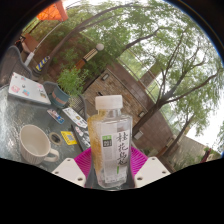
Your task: Pour water
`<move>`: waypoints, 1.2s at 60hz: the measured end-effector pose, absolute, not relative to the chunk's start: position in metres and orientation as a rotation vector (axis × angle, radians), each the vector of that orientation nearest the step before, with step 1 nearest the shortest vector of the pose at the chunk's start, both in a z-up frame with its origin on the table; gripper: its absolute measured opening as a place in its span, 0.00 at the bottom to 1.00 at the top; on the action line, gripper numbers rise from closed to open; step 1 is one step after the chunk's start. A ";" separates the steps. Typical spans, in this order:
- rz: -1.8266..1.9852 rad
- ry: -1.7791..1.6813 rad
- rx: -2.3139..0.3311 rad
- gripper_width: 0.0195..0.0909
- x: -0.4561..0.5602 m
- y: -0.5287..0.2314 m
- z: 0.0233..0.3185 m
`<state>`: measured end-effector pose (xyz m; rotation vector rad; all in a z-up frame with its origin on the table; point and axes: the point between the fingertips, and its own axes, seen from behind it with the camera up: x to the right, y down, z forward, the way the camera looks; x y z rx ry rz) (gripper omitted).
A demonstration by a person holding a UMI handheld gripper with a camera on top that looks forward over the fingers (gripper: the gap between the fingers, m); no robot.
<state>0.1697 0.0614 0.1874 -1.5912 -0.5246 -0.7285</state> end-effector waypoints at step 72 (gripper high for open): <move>-0.059 0.045 -1.901 0.91 0.206 0.024 0.058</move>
